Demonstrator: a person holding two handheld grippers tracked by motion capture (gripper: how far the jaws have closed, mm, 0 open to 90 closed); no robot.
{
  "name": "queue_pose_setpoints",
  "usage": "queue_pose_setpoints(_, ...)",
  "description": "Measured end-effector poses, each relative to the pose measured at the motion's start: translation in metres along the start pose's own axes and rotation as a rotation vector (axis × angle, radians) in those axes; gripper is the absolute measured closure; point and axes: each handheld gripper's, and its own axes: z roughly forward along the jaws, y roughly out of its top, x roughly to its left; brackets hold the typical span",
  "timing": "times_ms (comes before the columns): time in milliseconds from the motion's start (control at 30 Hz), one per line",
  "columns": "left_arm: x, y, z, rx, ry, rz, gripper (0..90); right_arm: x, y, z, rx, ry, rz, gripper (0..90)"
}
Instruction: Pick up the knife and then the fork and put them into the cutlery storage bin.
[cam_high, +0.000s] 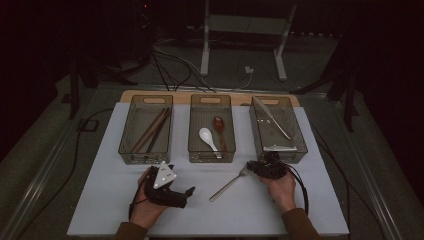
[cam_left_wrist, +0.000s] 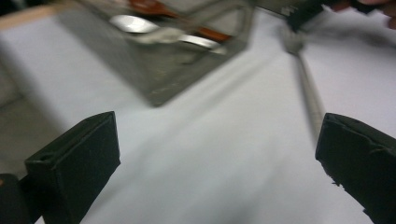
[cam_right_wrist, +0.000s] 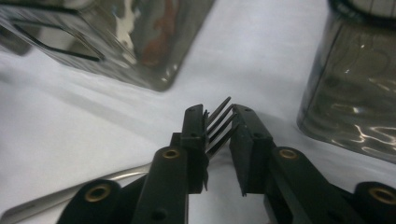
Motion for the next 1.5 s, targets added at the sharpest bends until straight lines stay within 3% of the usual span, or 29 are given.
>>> queue_pose_setpoints(233,-0.029,0.007,0.029,0.054,-0.1,0.021,6.9,0.001,0.002,-0.012,-0.066,0.063,0.018,82.5)
queue_pose_setpoints(367,-0.038,0.01,0.042,0.075,-0.169,0.019,22.7,0.004,0.004,-0.021,-0.113,0.106,0.02,85.7)
queue_pose_setpoints(433,-0.04,0.011,0.048,0.079,-0.212,0.006,35.6,0.006,0.005,-0.025,-0.129,0.121,0.018,86.9)
queue_pose_setpoints(600,-0.044,0.012,0.06,0.103,-0.246,-0.001,52.3,0.014,0.009,-0.033,-0.165,0.152,0.006,89.0)
queue_pose_setpoints(800,-0.046,0.013,0.069,0.12,-0.25,0.002,66.4,0.027,0.016,-0.041,-0.202,0.165,-0.051,89.8)
queue_pose_setpoints(900,-0.047,0.013,0.069,0.122,-0.25,0.02,77.6,0.031,0.017,-0.041,-0.206,0.166,-0.061,89.6)
queue_pose_setpoints(1100,-0.048,0.013,0.068,0.124,-0.244,0.012,80.6,0.029,0.016,-0.038,-0.188,0.192,-0.028,85.8)
queue_pose_setpoints(1233,-0.049,0.012,0.068,0.129,-0.223,0.015,80.9,0.029,0.012,-0.033,-0.16,0.199,-0.027,77.3)
queue_pose_setpoints(1300,-0.049,0.013,0.067,0.124,-0.216,0.01,81.0,0.029,0.01,-0.029,-0.145,0.217,-0.009,68.5)
queue_pose_setpoints(1500,-0.05,0.013,0.065,0.116,-0.19,0.005,81.2,0.033,0.006,-0.021,-0.115,0.237,0.015,58.7)
